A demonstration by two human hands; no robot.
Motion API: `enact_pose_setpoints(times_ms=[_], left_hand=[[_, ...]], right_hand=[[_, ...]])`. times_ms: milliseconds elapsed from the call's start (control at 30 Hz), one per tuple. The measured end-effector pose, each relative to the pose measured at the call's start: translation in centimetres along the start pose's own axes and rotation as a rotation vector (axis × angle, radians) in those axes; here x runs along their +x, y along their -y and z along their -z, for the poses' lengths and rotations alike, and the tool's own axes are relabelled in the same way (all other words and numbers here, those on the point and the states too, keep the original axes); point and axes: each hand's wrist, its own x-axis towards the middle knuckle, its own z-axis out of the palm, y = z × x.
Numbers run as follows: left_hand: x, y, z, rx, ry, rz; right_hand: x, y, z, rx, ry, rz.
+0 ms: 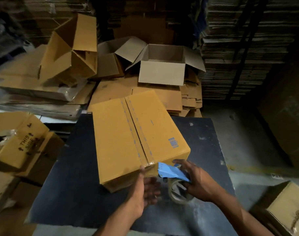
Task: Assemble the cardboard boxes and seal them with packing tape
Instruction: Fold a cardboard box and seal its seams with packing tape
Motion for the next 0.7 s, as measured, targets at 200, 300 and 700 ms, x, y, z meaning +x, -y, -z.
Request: enact_pose_setpoints(times_ms=[200,300,700], left_hand=[[-3.6,-5.4,4.4,-0.059,0.142,-0.136],[-4.2,-6.2,6.7,-0.093,0.107,-0.179],[-3.7,-3.9,13.8,-0.298,-0.344,-0.38]], right_hand=[[3.0,5.4,-0.7,-0.468,-0.021,0.153],[4.4,7.9,-0.8,-0.486,0.017,0.226],[8.5,15.8,-1.5,-0.54,0.199,0.51]])
